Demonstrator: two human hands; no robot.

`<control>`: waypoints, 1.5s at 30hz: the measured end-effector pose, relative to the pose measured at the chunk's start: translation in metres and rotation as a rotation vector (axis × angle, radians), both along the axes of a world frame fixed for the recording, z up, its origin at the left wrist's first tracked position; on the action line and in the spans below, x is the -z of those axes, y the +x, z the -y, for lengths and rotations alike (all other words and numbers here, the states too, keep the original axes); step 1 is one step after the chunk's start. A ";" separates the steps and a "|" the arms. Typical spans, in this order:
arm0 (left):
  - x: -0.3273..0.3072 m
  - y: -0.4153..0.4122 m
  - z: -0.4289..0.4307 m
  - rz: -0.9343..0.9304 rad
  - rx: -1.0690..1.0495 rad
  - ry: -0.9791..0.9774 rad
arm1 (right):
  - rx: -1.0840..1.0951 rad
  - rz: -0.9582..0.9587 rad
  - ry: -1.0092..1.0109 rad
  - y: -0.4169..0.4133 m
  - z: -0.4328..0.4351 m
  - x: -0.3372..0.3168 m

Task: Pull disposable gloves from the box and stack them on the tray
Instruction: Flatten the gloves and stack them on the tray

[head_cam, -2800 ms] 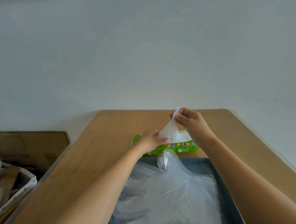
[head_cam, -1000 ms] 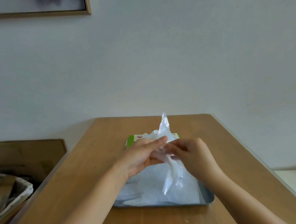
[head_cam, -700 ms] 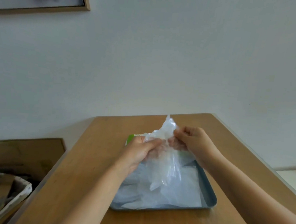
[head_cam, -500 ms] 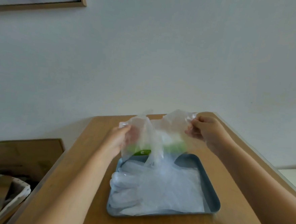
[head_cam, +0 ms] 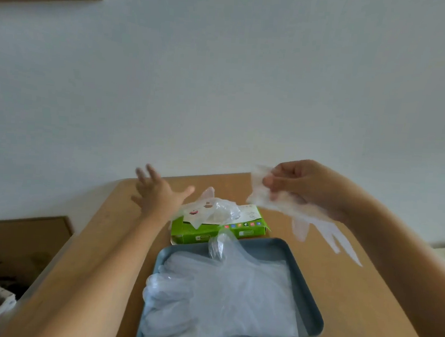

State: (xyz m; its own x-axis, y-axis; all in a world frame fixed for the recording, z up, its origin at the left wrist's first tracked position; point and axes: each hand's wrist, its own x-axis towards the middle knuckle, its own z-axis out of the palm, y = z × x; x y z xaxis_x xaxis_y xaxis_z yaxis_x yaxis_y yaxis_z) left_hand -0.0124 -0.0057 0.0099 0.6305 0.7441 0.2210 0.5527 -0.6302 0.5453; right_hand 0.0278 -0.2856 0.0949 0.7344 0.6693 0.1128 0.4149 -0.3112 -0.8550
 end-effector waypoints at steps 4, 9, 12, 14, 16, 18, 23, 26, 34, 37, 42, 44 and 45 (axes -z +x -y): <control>-0.036 -0.019 0.047 0.246 0.896 -0.422 | -0.248 -0.046 -0.047 -0.028 -0.008 -0.013; -0.019 -0.062 0.069 0.220 1.546 -1.107 | -0.443 -0.095 -0.050 -0.059 -0.019 -0.018; -0.020 -0.080 0.071 0.222 1.513 -1.196 | -0.292 -0.217 0.115 -0.072 -0.022 -0.018; -0.012 -0.082 0.067 0.138 1.591 -1.235 | -0.146 -0.248 0.213 -0.076 -0.023 -0.016; -0.005 -0.086 0.067 -0.079 1.686 -1.463 | -0.041 -0.257 0.269 -0.079 -0.024 -0.012; 0.008 -0.090 0.059 -0.131 1.698 -1.532 | 0.056 -0.323 0.352 -0.077 -0.027 -0.002; 0.022 -0.101 0.047 -0.126 1.384 -1.377 | 0.263 -0.453 0.416 -0.058 -0.030 0.047; 0.013 -0.108 0.042 -0.105 1.006 -1.228 | 0.345 -0.466 0.396 -0.052 -0.022 0.073; -0.004 -0.098 0.022 -0.383 0.696 -0.764 | 0.213 -0.183 0.122 -0.050 0.011 0.116; -0.009 -0.092 0.020 -0.430 0.617 -0.608 | 0.173 -0.094 0.028 -0.048 0.016 0.121; -0.026 -0.098 0.035 -0.510 0.396 -0.006 | 0.120 -0.033 -0.069 -0.040 0.014 0.131; -0.022 -0.102 0.055 -0.293 0.388 0.252 | 0.108 -0.023 -0.087 -0.038 0.014 0.134; -0.019 -0.105 0.068 -0.159 0.446 0.265 | 0.098 -0.020 -0.093 -0.037 0.015 0.134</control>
